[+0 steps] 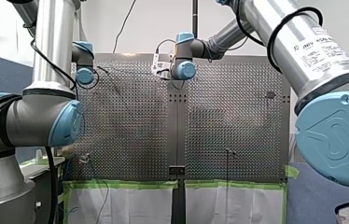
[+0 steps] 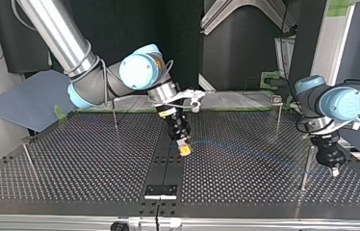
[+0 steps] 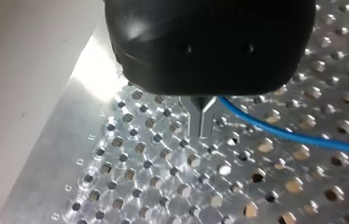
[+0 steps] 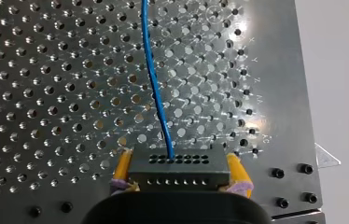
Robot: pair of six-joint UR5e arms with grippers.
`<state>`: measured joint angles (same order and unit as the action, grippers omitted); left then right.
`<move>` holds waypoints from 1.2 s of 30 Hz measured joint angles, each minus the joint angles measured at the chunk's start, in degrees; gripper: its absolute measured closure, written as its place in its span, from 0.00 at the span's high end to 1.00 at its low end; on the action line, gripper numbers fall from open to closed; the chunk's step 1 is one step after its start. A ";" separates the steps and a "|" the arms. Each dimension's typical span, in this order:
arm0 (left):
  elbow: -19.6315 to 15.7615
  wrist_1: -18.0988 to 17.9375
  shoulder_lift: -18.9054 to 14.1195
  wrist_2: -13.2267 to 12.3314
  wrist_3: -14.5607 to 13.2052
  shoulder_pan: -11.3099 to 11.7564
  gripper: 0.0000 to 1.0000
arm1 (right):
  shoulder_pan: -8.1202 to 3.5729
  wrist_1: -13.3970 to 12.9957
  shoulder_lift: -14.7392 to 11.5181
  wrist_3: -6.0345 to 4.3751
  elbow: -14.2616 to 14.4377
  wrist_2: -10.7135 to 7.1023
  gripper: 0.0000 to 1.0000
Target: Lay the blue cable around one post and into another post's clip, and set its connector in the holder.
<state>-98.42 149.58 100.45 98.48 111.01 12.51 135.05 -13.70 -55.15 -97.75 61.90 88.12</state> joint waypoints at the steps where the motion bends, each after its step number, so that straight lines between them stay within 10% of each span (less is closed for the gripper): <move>1: -0.16 0.11 -0.01 0.35 -0.49 -0.02 0.00 | 0.00 0.16 0.02 0.04 0.00 0.00 0.00; 27: -0.97 1.08 0.04 -0.31 -1.23 -1.13 0.35 | 0.00 1.48 0.43 0.79 0.60 0.03 0.00; 36: -1.09 0.80 0.04 -0.72 -1.34 -1.31 0.65 | -0.30 2.46 0.50 1.29 2.14 0.07 0.00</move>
<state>-99.51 150.38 100.49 97.77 109.68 11.19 134.75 -11.24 -54.65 -96.47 64.04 88.19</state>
